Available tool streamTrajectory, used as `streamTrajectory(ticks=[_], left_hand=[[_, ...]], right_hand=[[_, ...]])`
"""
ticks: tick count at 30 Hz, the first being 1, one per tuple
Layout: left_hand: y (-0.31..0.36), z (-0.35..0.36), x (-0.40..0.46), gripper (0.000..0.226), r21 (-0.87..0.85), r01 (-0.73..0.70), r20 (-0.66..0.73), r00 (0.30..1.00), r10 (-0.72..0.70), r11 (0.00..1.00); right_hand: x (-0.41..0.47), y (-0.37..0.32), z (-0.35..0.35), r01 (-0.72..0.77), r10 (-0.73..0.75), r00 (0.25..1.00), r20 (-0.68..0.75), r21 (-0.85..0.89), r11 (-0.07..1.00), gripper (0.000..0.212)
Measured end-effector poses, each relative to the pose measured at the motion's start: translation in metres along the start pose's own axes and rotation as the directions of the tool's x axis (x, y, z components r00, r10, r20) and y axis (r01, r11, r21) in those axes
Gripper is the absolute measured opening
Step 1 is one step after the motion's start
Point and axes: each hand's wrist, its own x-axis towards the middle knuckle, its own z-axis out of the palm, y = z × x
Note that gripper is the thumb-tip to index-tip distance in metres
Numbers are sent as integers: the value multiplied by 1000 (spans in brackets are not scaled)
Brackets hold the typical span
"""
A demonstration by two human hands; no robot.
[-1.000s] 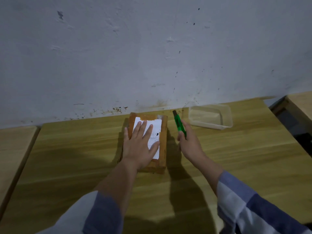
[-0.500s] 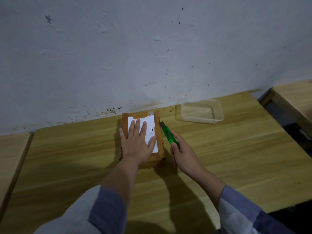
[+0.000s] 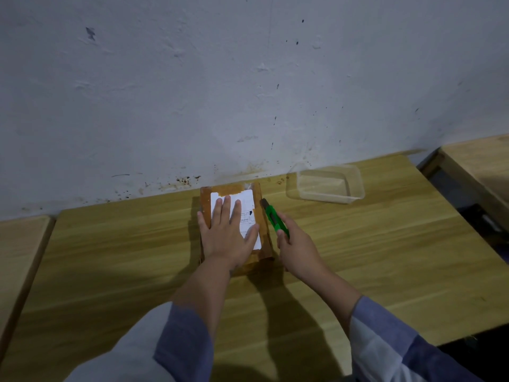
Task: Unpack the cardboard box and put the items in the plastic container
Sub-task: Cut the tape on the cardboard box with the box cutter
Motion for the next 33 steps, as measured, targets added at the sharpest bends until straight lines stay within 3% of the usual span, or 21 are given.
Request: streamTrajectory(ticks=[9, 33], left_hand=[[-1, 1, 0, 74, 2, -2, -1, 1000, 2, 1000], [0, 3, 1, 74, 11, 7, -18, 1000, -7, 1000]], right_hand=[[2, -14, 1, -27, 24, 997, -68, -46, 999, 46], [-7, -32, -9, -48, 75, 994, 79, -296, 954, 56]])
